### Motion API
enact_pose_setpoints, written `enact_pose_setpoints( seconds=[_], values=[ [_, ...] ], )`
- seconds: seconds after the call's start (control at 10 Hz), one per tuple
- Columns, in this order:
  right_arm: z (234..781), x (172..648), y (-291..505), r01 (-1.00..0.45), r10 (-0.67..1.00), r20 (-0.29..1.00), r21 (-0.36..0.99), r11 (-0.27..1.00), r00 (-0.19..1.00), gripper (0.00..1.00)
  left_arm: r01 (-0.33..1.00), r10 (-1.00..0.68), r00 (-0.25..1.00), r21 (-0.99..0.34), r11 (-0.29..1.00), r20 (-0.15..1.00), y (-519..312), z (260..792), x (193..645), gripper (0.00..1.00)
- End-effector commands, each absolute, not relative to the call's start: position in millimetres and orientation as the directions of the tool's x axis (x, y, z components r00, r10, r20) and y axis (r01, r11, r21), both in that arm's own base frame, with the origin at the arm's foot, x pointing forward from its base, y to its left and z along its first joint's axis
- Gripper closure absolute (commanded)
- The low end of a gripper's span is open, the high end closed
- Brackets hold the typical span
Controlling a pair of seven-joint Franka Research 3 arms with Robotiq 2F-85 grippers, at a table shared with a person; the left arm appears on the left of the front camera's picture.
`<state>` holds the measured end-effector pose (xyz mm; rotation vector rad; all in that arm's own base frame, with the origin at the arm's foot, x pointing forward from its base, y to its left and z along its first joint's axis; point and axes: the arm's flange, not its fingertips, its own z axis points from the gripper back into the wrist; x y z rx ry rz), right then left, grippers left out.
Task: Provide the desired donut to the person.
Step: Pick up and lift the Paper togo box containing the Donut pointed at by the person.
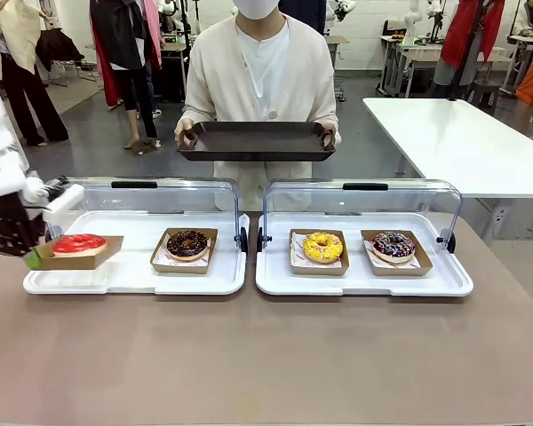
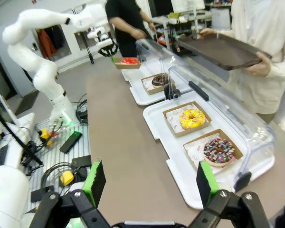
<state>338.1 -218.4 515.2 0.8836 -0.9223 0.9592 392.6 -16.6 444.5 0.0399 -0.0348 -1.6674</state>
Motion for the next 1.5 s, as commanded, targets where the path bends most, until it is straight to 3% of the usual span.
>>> enact_pose_setpoints(
  seconds=[0.0,0.4,0.7,0.9,1.0,1.4],
  values=[
    [516,339,-219,-0.929,0.265,0.922,0.194,0.313,0.282,0.0,0.991,-0.994,-0.095,0.087,-0.099,-0.043,-14,472,355,1.0],
    [516,339,-219,-0.929,0.265,0.922,0.194,0.313,0.282,0.0,0.973,-0.995,-0.067,0.216,-0.082,-0.078,-24,538,318,1.0],
    [516,339,-219,-0.929,0.265,0.922,0.194,0.313,0.282,0.0,0.975,-0.998,-0.045,0.217,-0.053,-0.042,-35,572,330,1.0],
    [516,339,-219,-0.929,0.265,0.922,0.194,0.313,0.282,0.0,0.977,-0.997,-0.063,0.2,-0.069,-0.036,-29,563,347,1.0],
    [516,339,-219,-0.929,0.265,0.922,0.194,0.313,0.282,0.0,0.969,-0.997,-0.063,0.236,-0.07,-0.038,-34,572,325,1.0],
    [516,339,-219,-0.929,0.265,0.922,0.194,0.313,0.282,0.0,0.969,-0.997,-0.063,0.236,-0.07,-0.038,-34,572,325,1.0]
  ],
)
